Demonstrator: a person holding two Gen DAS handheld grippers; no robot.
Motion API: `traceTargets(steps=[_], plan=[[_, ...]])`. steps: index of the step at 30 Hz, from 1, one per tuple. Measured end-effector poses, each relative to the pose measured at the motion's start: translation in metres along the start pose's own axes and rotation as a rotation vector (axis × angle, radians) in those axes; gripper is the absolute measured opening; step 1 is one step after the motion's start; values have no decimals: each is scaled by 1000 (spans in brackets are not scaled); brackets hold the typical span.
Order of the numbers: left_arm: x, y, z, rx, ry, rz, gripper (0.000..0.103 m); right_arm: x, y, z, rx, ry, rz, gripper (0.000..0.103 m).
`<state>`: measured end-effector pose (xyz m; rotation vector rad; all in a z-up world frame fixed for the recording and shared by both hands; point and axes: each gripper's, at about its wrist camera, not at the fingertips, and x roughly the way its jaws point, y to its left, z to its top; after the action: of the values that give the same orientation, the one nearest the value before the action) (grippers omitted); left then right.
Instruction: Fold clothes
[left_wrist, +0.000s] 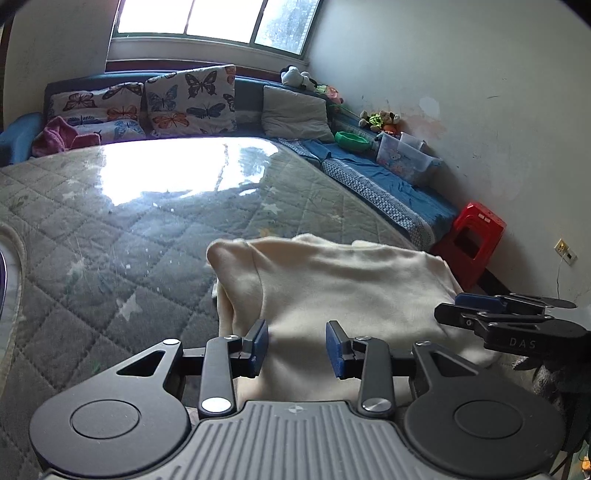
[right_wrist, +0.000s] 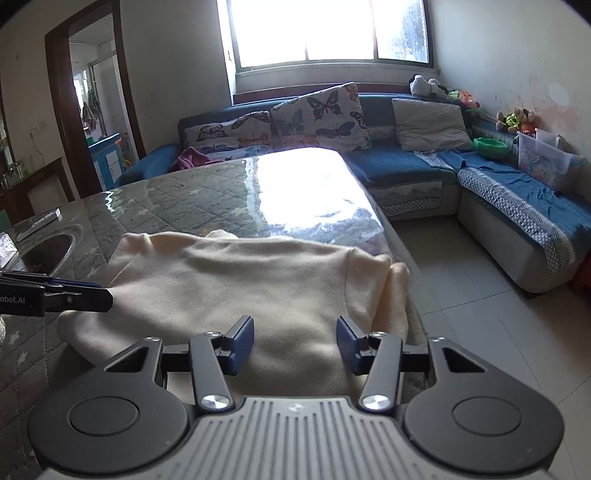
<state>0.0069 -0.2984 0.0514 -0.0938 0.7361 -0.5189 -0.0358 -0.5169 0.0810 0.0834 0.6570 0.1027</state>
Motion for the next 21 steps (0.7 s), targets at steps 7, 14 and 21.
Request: traceTargets(steps=[7, 14, 21], plan=[[19, 3, 22, -7, -18, 26, 38, 20, -11, 28, 15, -31, -17, 50], [38, 12, 29, -16, 13, 61, 38, 47, -29, 29, 65, 14, -32, 49], [40, 9, 36, -7, 7, 67, 39, 44, -25, 31, 42, -1, -29, 50]])
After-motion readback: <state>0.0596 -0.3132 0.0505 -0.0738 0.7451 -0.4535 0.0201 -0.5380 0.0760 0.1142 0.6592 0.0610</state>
